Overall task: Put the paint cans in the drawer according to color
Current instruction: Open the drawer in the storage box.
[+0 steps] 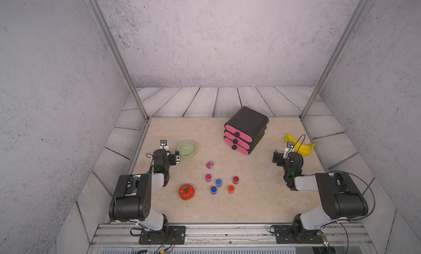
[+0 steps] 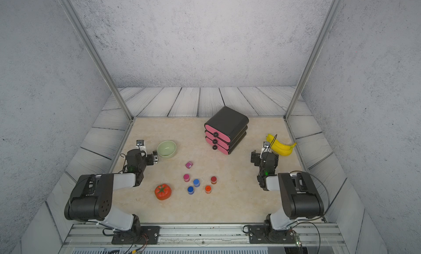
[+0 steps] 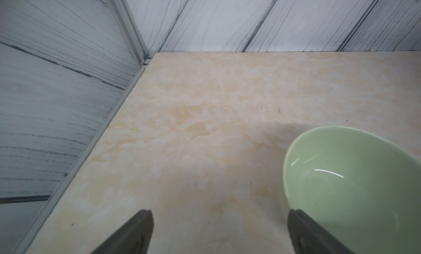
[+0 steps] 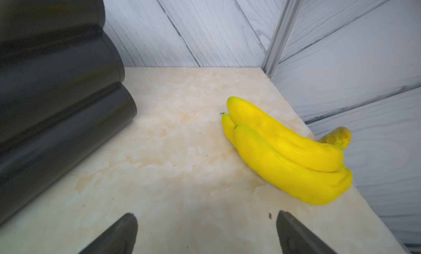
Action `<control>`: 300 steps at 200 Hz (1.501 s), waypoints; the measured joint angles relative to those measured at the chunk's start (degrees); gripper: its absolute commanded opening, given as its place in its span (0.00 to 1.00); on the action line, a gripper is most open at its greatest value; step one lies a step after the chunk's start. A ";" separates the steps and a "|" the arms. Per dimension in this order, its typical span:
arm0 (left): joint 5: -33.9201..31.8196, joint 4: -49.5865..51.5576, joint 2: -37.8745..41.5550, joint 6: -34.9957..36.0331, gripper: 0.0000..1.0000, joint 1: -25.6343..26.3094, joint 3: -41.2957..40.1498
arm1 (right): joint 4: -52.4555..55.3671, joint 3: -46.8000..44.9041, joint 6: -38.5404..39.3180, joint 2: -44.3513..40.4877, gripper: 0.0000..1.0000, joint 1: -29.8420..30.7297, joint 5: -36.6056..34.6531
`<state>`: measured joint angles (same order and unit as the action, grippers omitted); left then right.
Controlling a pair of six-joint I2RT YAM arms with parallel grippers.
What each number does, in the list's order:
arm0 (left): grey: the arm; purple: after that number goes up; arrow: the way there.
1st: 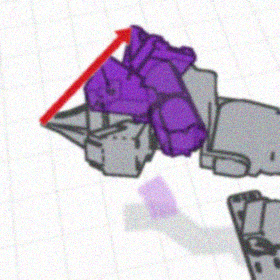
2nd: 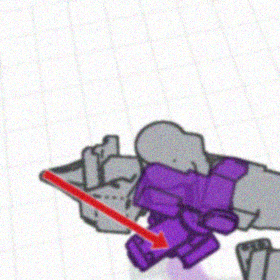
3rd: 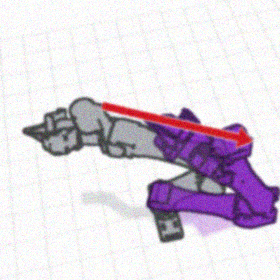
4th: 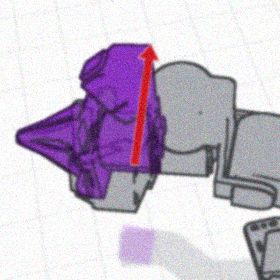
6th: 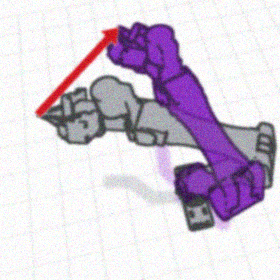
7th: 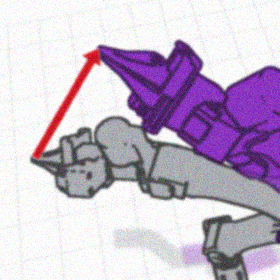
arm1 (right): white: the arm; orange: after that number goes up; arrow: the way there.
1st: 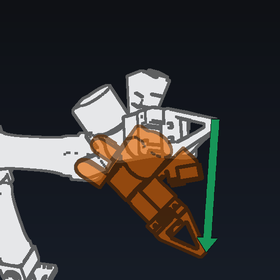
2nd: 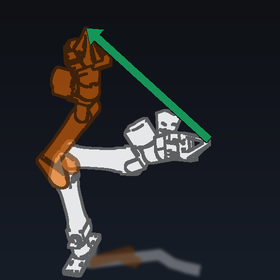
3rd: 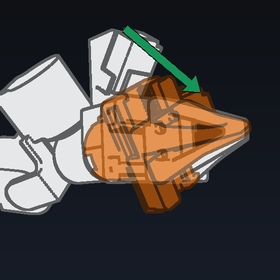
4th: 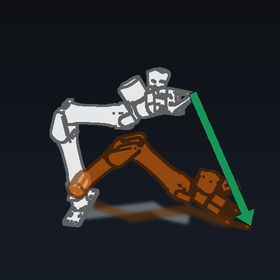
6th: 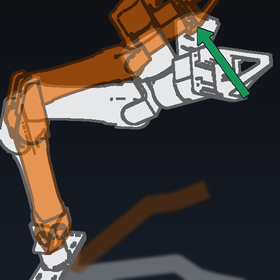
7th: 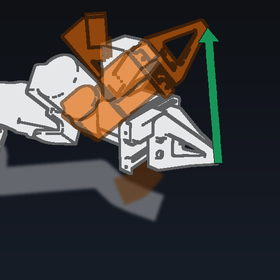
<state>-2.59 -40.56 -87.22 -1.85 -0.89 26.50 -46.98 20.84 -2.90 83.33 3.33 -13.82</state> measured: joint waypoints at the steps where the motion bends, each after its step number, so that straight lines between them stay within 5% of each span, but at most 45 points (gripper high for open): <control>1: -0.09 0.09 0.09 -0.04 0.98 0.00 0.02 | 0.68 -0.04 -0.02 -0.76 0.99 0.00 -0.07; 33: -3.32 14.32 5.11 -1.62 0.98 0.00 7.26 | 17.03 6.47 -2.71 -14.86 0.99 0.00 -0.44; 81: -1.53 35.43 10.32 -6.12 0.99 0.00 21.49 | 38.03 19.54 -13.46 -16.85 0.99 -0.02 8.55; 117: 12.33 40.44 12.26 -15.89 0.98 0.00 26.10 | 46.07 23.69 -23.85 -16.79 0.99 0.00 19.80; 155: 27.61 35.32 10.51 -34.71 1.00 0.96 26.38 | 47.71 23.43 -30.80 -16.81 0.99 0.00 30.56; 201: 33.20 37.57 3.91 -45.20 0.94 11.54 34.27 | 50.34 21.51 -34.75 -16.87 0.99 0.04 37.48; 263: 32.83 51.04 -8.20 -44.39 0.70 23.96 49.46 | 52.00 20.70 -37.13 -16.76 0.99 0.24 38.95; 300: 33.77 54.36 -15.26 -45.09 0.68 28.06 54.14 | 52.33 20.79 -37.11 -16.76 0.99 0.28 39.19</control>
<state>31.18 13.80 -102.48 -46.94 27.18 80.64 5.34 41.63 -40.01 66.57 3.62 25.36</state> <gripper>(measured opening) 0.684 0.993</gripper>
